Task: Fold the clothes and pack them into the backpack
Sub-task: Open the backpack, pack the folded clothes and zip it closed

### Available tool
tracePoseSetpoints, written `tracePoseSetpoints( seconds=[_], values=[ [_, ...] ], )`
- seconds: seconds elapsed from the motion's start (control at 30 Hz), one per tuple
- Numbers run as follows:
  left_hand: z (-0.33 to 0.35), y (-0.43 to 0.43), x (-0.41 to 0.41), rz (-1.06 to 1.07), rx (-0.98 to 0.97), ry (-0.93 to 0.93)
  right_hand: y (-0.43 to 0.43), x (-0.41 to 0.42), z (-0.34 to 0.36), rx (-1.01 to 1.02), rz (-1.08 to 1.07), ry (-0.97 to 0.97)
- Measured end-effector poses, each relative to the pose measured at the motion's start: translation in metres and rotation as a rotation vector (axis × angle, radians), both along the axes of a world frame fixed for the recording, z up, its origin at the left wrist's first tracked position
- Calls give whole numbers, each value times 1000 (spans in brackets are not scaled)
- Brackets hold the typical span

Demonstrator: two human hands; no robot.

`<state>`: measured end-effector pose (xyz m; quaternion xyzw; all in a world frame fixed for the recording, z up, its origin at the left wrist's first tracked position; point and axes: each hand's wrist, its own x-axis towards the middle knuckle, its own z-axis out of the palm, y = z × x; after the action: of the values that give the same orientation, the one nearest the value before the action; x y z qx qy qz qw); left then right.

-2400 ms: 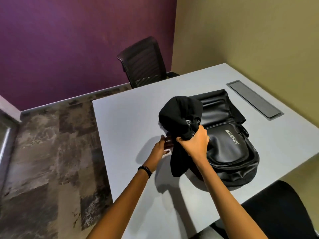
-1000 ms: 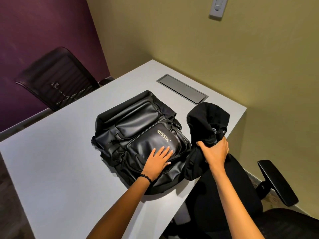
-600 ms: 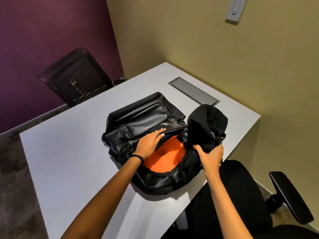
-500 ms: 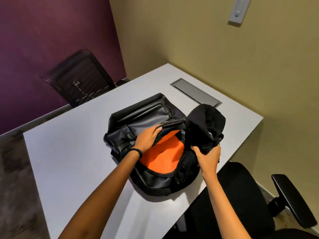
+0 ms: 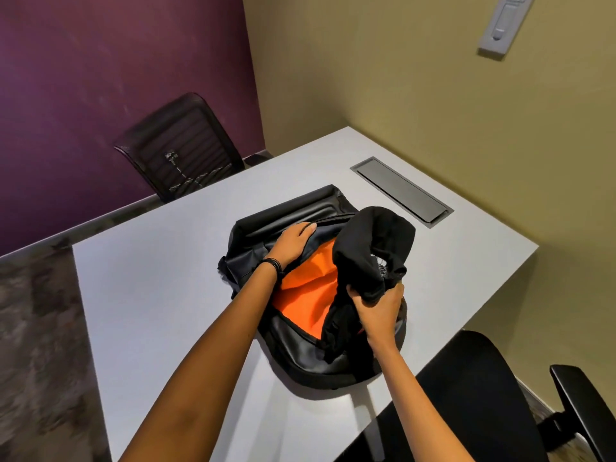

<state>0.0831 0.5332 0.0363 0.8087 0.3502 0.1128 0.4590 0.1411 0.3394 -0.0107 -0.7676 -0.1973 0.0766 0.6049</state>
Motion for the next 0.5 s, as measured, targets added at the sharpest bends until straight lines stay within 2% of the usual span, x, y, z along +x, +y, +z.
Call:
tracePoseSetpoints(
  seconds=[0.17, 0.37, 0.5],
  values=[
    [3, 8, 2, 43, -28, -45, 17, -3, -17, -82, 44, -22],
    [4, 19, 5, 96, 42, -94, 26, -13, -31, -141, 58, -132],
    [9, 20, 7, 128, 92, -169, 30, -14, -44, -234, 106, -107]
  ],
)
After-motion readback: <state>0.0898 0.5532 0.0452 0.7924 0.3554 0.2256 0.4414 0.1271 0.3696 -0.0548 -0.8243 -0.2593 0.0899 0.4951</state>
